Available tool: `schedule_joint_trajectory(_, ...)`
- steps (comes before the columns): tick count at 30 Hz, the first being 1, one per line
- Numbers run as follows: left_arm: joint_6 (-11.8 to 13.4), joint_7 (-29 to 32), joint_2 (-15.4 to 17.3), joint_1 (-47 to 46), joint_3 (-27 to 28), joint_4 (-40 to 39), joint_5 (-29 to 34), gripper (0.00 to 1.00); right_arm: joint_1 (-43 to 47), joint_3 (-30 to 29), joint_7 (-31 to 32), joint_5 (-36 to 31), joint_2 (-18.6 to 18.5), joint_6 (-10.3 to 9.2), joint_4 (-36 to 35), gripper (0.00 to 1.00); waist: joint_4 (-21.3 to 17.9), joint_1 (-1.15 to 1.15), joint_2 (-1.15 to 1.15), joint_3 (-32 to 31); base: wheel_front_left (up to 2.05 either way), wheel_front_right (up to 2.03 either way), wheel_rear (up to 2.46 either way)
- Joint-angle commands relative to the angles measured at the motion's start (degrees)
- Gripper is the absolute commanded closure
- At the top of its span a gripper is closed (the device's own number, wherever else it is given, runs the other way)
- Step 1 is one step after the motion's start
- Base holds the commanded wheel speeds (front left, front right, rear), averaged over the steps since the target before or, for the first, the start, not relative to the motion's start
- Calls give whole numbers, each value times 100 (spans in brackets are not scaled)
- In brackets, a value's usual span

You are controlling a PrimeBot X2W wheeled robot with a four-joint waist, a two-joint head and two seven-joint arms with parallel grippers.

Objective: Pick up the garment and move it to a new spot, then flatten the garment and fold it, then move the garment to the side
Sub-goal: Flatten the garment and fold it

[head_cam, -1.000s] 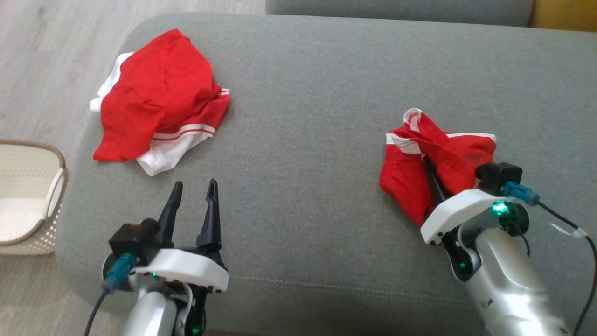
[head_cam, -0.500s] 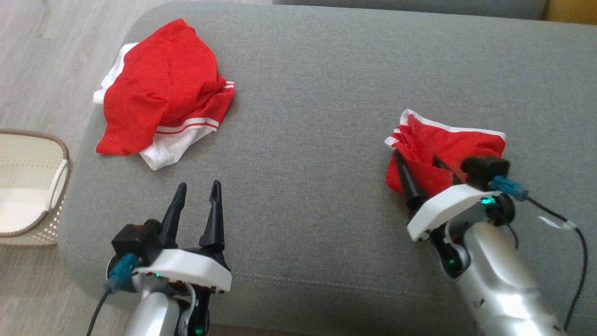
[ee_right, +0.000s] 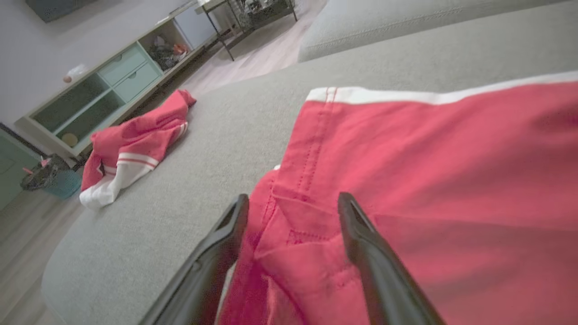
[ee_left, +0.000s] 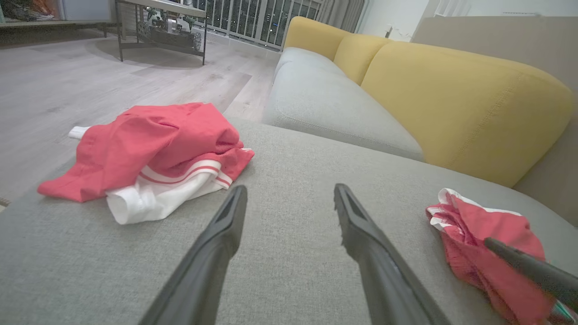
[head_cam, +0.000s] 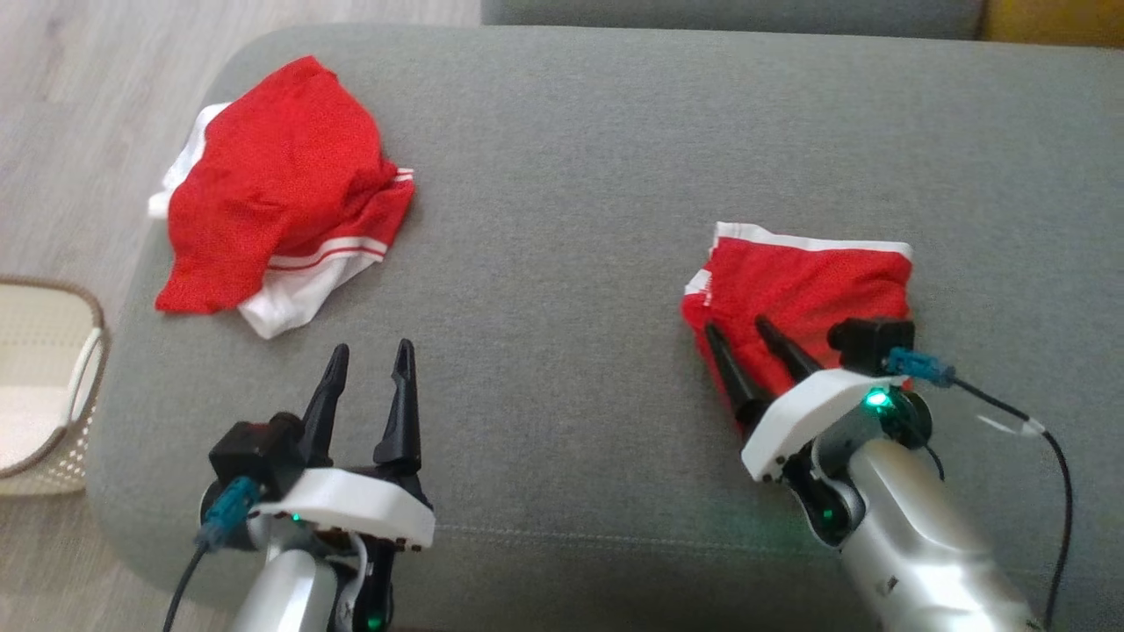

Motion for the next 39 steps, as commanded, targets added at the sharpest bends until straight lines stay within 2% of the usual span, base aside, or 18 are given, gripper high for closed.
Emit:
schedule_joint_trajectory(1,27,-70,21,-107,220,-166,-11,0,-220,75,-106,80,71,-1,-260,0,-87,0,0,-57,0,0,0)
schedule_joint_trajectory(6,19,-70,21,-56,288,-217,39,0,-336,-344,-210,-73,71,-1,-531,0,-313,0,0,-187,0,0,0)
schedule_joint_trajectory(12,32,-70,21,4,317,-308,47,0,-206,-1037,-257,-801,62,-1,-1068,0,-548,0,0,-309,0,0,0)
schedule_joint_trajectory(24,62,-70,21,54,275,-454,88,0,1146,-2081,-214,-2327,-55,-1,-2731,0,-852,0,0,-364,0,0,0)
schedule_joint_trajectory(30,76,-70,21,155,246,-485,107,0,1640,-2356,-268,-2513,43,-1,-3005,0,-902,0,0,-356,0,0,0)
schedule_joint_trajectory(39,62,-70,21,201,225,-508,235,0,1694,-2365,-306,-2516,69,-1,-3094,0,-894,0,0,-347,0,0,0)
